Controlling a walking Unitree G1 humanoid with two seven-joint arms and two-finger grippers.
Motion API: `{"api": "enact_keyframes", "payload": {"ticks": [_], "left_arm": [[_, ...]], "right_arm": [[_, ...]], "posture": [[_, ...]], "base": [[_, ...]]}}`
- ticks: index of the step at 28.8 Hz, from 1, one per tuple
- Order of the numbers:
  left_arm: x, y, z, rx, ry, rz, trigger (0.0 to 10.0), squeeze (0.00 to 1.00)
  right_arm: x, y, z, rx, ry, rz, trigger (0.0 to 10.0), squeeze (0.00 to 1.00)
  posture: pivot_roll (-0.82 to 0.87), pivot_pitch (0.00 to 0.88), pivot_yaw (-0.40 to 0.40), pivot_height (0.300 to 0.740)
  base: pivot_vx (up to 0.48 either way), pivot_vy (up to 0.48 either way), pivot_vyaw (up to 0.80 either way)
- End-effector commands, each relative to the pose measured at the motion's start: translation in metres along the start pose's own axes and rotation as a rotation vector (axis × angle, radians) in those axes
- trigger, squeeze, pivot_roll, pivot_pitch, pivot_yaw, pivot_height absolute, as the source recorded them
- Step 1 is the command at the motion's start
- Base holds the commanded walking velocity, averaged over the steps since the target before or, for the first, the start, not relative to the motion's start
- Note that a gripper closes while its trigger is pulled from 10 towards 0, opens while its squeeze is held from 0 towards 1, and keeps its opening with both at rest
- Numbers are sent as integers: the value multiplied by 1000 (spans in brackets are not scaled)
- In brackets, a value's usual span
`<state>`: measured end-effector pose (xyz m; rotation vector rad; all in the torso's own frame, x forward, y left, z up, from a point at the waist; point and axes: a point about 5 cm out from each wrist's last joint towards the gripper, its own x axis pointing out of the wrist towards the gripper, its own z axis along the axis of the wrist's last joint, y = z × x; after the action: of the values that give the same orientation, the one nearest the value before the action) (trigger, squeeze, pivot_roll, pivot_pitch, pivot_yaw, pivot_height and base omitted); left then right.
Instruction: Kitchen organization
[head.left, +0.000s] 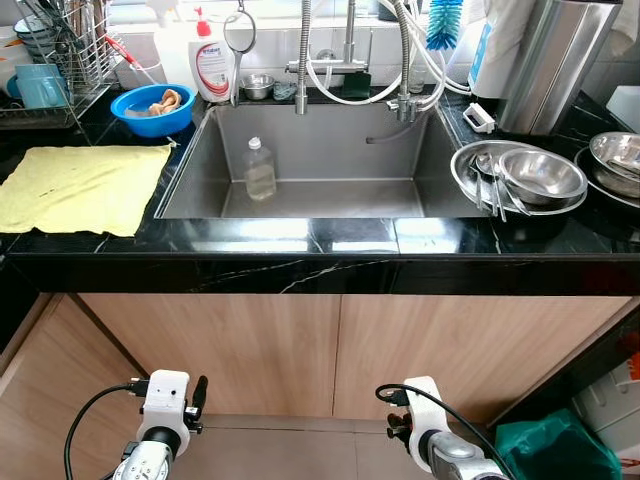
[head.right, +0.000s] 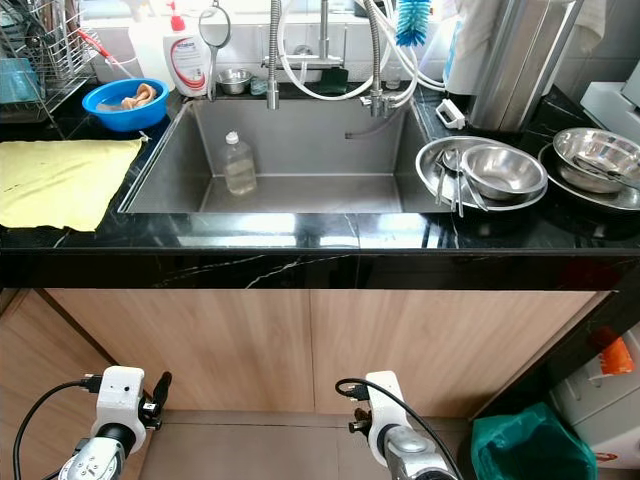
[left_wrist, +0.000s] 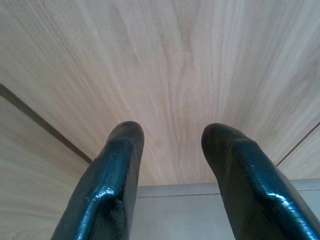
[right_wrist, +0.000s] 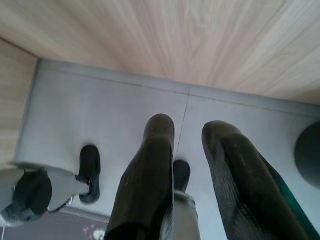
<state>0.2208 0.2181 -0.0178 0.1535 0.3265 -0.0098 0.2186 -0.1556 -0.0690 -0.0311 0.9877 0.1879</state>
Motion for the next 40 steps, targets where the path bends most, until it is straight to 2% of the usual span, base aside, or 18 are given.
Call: {"api": "enact_keyframes", "payload": {"ticks": [1, 5, 8, 9, 11, 15, 18, 23, 25, 29, 32, 36, 38, 40], "left_arm": [[3, 0, -5, 2, 54, 0, 10000, 0], [11, -5, -8, 8, 130, -41, 10000, 0], [20, -12, -12, -65, 226, -39, 10000, 0], [20, -12, -12, -65, 226, -39, 10000, 0], [23, -24, -18, -43, 328, -90, 10000, 0], [20, -42, -27, 18, 441, -156, 10000, 0], [17, -51, -32, 34, 480, -185, 10000, 0], [12, -57, -39, 73, 525, -222, 10000, 0], [12, -59, -39, 86, 518, -230, 10000, 0], [13, -56, -37, 87, 476, -219, 10000, 0], [14, -46, -33, 72, 424, -186, 10000, 0], [14, -22, -25, 23, 303, -121, 10000, 0], [13, -11, -20, -4, 240, -101, 10000, 0], [13, -8, -18, -9, 218, -95, 10000, 0]], "right_arm": [[0, -1, 0, -28, 41, -5, 10000, 0], [0, -3, 1, -48, 28, -11, 10000, 0], [0, -3, 3, -8, -14, -12, 10000, 0], [0, -3, 3, -8, -14, -12, 10000, 0], [0, -2, 4, -14, -34, -1, 10000, 0], [-1, -2, 3, -8, -33, -2, 10000, 0], [-1, -1, 1, -19, -24, 15, 10000, 0], [-1, -1, -1, -26, -6, 15, 10000, 0], [-1, -2, 0, 15, -38, -8, 10000, 0], [-2, -3, 5, 21, -116, -18, 10000, 0], [-3, -2, 9, -4, -170, -11, 10000, 0], [-4, -5, 15, -73, -227, -49, 10000, 0], [-5, -6, 16, -53, -243, -62, 10000, 0], [-5, -6, 16, -47, -247, -65, 10000, 0]], "posture": [[-47, 0, 6, 732], [-20, 0, -8, 732], [-12, 0, -14, 732], [-12, 0, -14, 732], [-47, 0, -7, 732], [-79, 0, -2, 732], [-85, 0, -2, 732], [-96, 0, 1, 732], [-91, 0, -3, 732], [-82, 0, -7, 732], [-94, 0, -4, 732], [-71, 0, -9, 732], [-68, 0, -12, 732], [-68, 0, -12, 732]], "base": [[0, 0, 0], [0, 0, 0], [0, 0, 0], [0, 0, 0], [0, 0, 0], [0, 0, 0], [0, 0, 0], [0, 0, 0], [0, 0, 0], [0, 0, 0], [0, 0, 0], [0, 0, 0], [0, 0, 0], [0, 0, 0]]}}
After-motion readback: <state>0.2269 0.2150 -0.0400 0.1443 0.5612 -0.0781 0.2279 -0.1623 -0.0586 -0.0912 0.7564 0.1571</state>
